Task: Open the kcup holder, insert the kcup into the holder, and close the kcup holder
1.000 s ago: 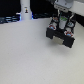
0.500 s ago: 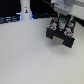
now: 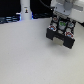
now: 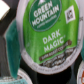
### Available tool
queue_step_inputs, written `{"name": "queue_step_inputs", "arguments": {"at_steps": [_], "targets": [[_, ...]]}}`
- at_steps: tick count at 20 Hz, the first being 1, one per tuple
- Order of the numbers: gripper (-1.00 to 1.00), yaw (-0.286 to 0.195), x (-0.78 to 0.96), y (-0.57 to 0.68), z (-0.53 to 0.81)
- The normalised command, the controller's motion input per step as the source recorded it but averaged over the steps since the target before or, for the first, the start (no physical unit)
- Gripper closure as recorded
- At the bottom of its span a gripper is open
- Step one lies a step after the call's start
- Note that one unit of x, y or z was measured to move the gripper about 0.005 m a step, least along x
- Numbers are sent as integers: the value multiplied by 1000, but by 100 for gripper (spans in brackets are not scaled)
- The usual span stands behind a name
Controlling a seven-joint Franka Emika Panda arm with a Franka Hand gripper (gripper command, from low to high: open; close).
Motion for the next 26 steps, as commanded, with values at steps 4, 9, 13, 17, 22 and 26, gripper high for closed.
{"name": "queue_step_inputs", "arguments": {"at_steps": [4, 9, 13, 17, 22, 26], "targets": [[-100, 96, 123, -1, 270], [-100, 98, 133, -14, 307], [-100, 100, 307, -184, 483], [-100, 84, 433, -336, 462], [-100, 35, 601, -435, 304], [-100, 12, 694, -385, 210]]}}
